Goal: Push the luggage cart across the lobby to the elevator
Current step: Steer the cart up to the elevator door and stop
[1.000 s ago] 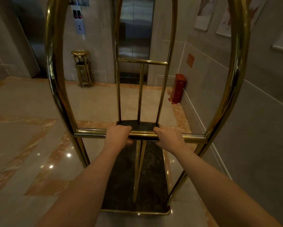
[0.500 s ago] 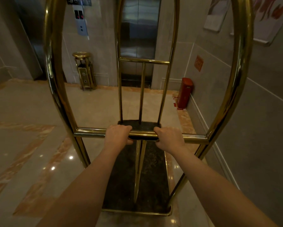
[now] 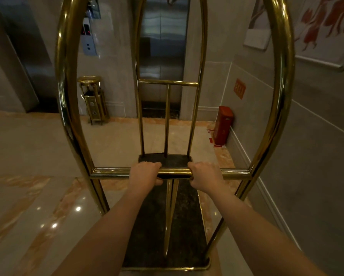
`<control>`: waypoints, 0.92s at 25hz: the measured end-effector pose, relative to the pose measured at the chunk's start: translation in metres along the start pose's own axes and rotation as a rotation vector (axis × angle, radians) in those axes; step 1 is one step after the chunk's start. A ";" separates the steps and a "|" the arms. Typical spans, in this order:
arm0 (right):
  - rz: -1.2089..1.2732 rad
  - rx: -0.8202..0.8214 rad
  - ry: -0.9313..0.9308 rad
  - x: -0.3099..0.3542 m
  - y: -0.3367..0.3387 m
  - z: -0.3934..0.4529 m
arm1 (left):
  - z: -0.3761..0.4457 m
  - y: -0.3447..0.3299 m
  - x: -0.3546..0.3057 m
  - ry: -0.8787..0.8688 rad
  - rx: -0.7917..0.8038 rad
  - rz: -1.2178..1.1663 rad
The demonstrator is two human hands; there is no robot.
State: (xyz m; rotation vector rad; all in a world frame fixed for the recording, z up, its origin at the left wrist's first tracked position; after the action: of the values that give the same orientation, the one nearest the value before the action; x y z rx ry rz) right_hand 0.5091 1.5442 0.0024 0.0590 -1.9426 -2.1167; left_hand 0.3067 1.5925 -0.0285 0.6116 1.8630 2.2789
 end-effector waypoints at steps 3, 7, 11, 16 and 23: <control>0.008 -0.004 0.005 -0.013 -0.001 0.040 | 0.040 -0.009 0.012 -0.003 -0.009 -0.010; 0.020 -0.031 0.010 -0.035 -0.007 0.099 | 0.097 -0.022 0.027 -0.004 -0.001 -0.024; -0.025 -0.078 0.013 -0.057 -0.020 0.153 | 0.145 -0.030 0.040 0.011 0.005 -0.006; -0.037 -0.055 0.015 -0.086 -0.028 0.228 | 0.213 -0.036 0.055 0.038 0.015 0.006; -0.022 -0.032 0.037 -0.119 -0.028 0.319 | 0.303 -0.049 0.073 0.070 0.027 0.018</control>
State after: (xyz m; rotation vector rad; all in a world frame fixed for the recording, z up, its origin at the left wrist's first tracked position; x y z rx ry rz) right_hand 0.5526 1.8827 -0.0104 0.1137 -1.8956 -2.1444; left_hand 0.3512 1.9045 -0.0125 0.5608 1.9307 2.3185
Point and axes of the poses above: each hand's wrist, its own z-axis towards the middle knuckle, its own y-axis out of the back of the hand, x = y × z, the point moved 1 cm from there along z, towards the middle knuckle, and after that the axes turned 11 degrees about z, right-handed, at the moved point
